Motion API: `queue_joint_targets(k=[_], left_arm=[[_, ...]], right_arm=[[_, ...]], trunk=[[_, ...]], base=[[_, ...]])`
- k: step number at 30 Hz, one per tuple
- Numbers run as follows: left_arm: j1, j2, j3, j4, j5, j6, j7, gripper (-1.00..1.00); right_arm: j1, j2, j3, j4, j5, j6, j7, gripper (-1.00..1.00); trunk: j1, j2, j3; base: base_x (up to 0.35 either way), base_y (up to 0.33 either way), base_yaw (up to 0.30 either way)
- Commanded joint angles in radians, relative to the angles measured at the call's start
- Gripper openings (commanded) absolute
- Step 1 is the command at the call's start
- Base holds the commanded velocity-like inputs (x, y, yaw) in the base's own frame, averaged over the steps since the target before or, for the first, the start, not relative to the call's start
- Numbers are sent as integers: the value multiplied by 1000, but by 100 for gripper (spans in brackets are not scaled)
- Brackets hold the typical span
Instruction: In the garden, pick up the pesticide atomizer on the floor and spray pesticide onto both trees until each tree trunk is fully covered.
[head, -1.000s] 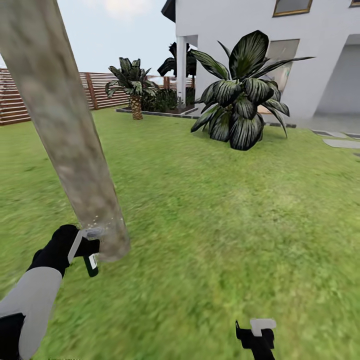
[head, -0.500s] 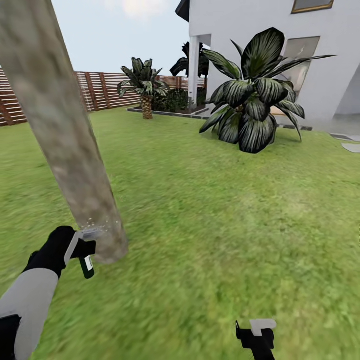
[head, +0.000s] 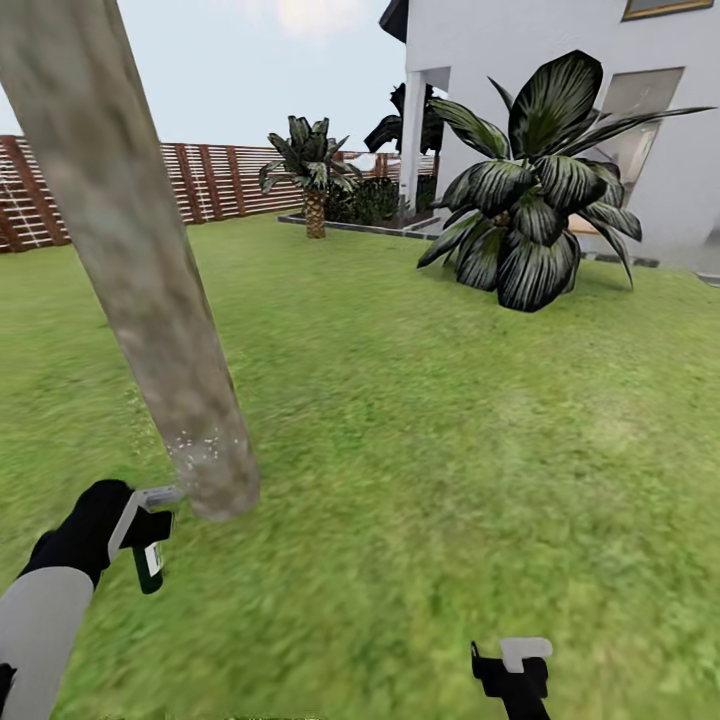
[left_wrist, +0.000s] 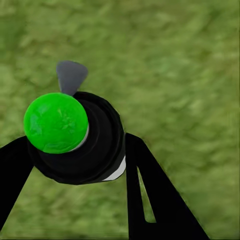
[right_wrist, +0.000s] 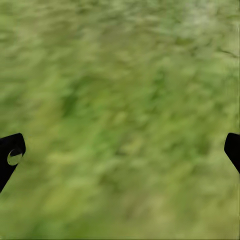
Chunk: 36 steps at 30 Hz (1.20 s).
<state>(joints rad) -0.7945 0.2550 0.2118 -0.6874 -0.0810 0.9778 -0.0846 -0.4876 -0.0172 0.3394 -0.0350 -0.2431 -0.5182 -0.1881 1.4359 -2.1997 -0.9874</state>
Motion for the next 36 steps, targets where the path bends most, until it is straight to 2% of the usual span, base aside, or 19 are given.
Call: queue_joint_targets(k=[1,9,27,36], left_arm=[[1,-1,1,0,-9,2,-9,-100],[29,-11,1,0,-8,-33,-9,-100],[31,-11,0,0,-8,-34,-8,-100],[68,-11,0,17,-8,-34,-8,-100]], right_arm=[[0,0,9,0,-7,-2,-3,100],[0,-1,9,0,-7,-2,-3,100],[0,-1,9,0,-7,-2,-3,100],[0,0,9,0,-7,-2,-3,100]], trunk=[[0,0,-1],[0,0,-1],[0,0,-1],[0,0,-1]], base=[[-1,-4,276],[23,-19,104],[189,-217,7],[193,-226,255]])
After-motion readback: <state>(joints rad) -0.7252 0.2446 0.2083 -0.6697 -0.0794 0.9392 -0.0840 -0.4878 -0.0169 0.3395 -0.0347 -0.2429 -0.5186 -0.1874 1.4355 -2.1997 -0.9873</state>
